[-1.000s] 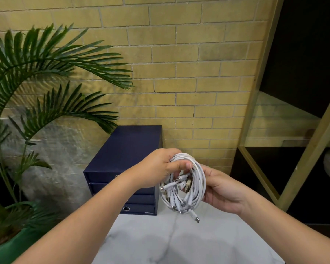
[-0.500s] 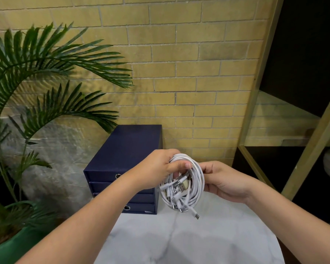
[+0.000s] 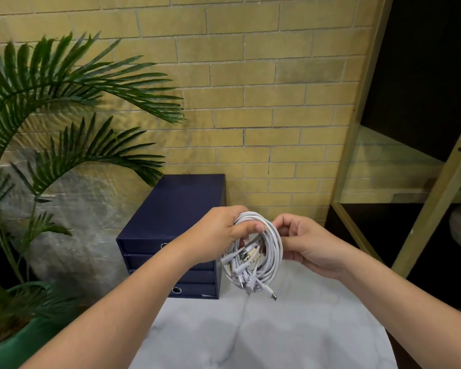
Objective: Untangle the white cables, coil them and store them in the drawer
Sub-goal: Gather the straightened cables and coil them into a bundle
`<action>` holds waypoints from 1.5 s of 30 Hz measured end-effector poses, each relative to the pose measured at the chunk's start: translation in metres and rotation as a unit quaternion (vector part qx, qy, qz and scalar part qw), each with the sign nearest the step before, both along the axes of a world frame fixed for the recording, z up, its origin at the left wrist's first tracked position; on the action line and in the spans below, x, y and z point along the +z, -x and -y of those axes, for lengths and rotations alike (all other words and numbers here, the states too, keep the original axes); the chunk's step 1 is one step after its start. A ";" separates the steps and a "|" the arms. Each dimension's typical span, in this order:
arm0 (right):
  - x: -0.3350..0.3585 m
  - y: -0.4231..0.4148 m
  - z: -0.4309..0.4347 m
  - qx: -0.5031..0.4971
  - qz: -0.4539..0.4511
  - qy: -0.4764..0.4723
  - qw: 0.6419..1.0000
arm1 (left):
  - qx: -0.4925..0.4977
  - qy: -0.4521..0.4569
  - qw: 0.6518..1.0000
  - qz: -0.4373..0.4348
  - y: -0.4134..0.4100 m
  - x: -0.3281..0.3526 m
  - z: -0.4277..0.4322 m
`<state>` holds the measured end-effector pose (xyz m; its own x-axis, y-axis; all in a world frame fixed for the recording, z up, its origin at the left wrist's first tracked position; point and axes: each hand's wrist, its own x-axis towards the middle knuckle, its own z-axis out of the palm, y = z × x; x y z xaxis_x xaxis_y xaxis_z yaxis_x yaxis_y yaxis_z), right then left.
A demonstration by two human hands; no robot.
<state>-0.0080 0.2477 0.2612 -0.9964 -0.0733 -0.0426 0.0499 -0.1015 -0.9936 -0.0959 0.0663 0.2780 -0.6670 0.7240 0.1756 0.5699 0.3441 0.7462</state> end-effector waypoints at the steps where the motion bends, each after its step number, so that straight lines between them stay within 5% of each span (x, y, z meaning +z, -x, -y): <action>1: 0.000 0.000 0.000 0.007 0.005 0.008 1.000 | -0.002 0.002 1.000 0.000 0.000 -0.001 0.000; 11: 0.001 -0.004 0.006 0.059 0.082 0.124 0.987 | 0.018 0.005 1.000 -0.014 0.004 -0.011 0.002; 20: -0.008 -0.004 0.027 0.023 0.049 0.055 0.997 | 0.030 0.012 0.999 -0.011 0.009 -0.020 -0.002; 27: -0.022 -0.001 0.035 -0.017 0.048 -0.106 0.993 | 0.033 0.020 0.999 0.008 0.005 -0.030 -0.003; 35: -0.029 0.003 0.034 -0.045 0.106 0.021 0.993 | 0.066 0.013 0.997 -0.026 0.000 -0.044 -0.003; 45: -0.039 0.008 0.033 0.002 0.039 -0.185 0.982 | 0.074 0.033 0.997 0.003 -0.003 -0.057 -0.009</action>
